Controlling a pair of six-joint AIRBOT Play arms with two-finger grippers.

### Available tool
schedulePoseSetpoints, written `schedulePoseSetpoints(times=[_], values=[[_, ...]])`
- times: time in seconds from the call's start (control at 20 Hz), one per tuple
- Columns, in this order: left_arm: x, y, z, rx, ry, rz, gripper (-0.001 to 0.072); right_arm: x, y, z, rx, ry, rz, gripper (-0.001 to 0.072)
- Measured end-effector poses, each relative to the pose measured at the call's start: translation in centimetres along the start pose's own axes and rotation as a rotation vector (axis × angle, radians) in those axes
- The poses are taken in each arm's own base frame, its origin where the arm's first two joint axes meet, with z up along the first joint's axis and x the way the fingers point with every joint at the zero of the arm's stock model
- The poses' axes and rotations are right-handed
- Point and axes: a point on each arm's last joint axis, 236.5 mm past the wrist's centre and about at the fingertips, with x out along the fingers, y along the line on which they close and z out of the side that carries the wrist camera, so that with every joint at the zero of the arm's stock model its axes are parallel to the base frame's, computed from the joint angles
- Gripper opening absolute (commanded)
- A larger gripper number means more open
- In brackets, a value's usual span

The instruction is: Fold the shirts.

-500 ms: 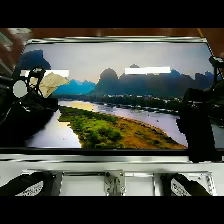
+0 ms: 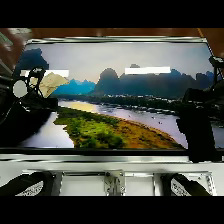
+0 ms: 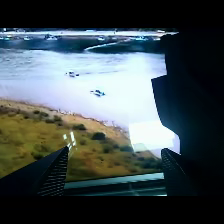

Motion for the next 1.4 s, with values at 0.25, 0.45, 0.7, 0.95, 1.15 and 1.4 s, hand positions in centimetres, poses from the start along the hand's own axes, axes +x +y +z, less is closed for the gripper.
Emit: schedulePoseSetpoints(times=[0.25,0.45,0.7,0.95,1.15,1.4], values=[[0.0,0.0,0.0,0.000,0.000,0.000,0.0690,0.0,0.0,0.0,0.000,0.000,0.000,0.0698],[0.0,0.0,0.0,0.000,0.000,0.000,0.0690,-0.1,-0.1,2.4,-0.005,-0.101,-0.004,0.0698],[0.0,-0.4,1.7,-0.006,-0.071,-0.016,0.0690,-1.4,0.1,8.1,0.001,-0.351,0.003,0.0698],[-0.3,-1.1,4.7,-0.011,-0.195,-0.046,0.0692,-3.0,0.5,11.5,0.013,-0.508,0.024,0.0698],[0.3,-0.4,8.0,-0.074,-0.281,-0.052,0.0706,-4.1,0.7,13.1,0.022,-0.588,0.038,0.0698],[4.4,7.0,11.8,-0.266,-0.213,0.023,0.0706,-3.4,1.1,11.9,-0.003,-0.531,0.048,0.0698]])
